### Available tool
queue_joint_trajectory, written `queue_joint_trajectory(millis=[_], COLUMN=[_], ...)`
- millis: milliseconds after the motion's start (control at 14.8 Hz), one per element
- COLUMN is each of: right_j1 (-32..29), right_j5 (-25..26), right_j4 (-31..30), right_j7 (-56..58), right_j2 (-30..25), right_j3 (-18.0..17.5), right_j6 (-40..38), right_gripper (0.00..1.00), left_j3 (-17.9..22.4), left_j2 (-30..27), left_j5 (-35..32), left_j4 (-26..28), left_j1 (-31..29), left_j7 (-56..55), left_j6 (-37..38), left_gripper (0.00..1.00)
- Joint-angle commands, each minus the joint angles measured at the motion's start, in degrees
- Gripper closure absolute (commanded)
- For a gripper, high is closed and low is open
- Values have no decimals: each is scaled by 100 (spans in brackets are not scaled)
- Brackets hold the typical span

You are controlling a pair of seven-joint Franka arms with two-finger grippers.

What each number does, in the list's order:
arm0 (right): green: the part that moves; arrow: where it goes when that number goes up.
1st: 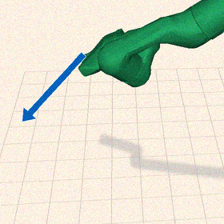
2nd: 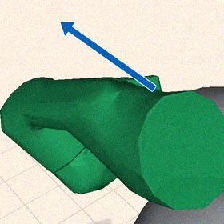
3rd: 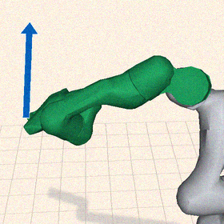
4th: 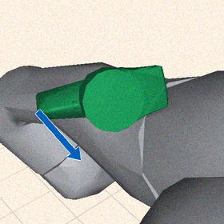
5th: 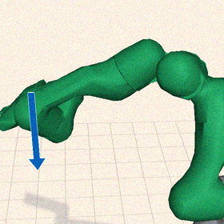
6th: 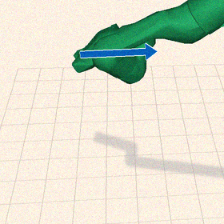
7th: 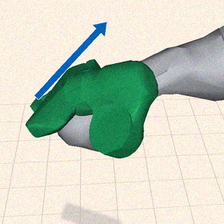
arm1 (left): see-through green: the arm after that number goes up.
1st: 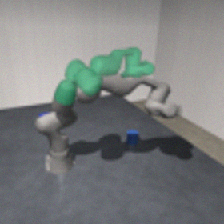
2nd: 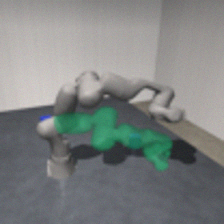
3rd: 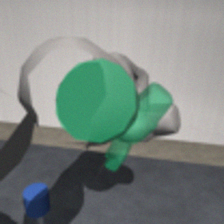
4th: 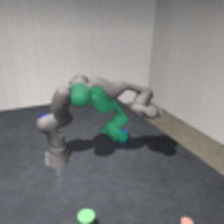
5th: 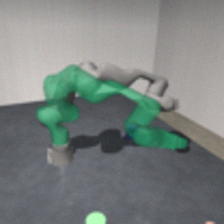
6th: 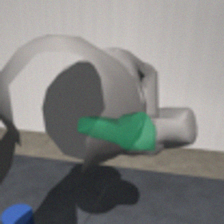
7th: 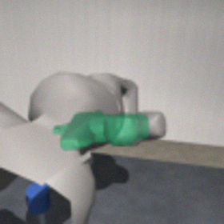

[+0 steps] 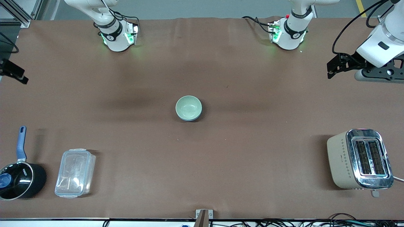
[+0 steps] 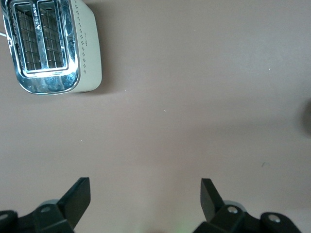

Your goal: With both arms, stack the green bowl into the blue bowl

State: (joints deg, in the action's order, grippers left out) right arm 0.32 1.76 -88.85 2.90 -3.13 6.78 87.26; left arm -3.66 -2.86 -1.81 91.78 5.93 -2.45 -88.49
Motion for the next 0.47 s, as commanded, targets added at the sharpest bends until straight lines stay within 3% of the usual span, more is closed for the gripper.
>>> queue_joint_trajectory(millis=[0,407], right_j1=[-23,12], right_j5=[97,53], right_j4=[-17,-185], right_j7=[149,167], right_j2=[102,5], right_j3=[-106,-124], right_j6=[-69,-25], right_gripper=[0,0], left_j3=[15,15], left_j2=[4,4], left_j5=[-118,-109], left_j4=[-108,-117], left_j1=[31,22], left_j7=[17,43], left_j6=[131,122], left_gripper=[0,0])
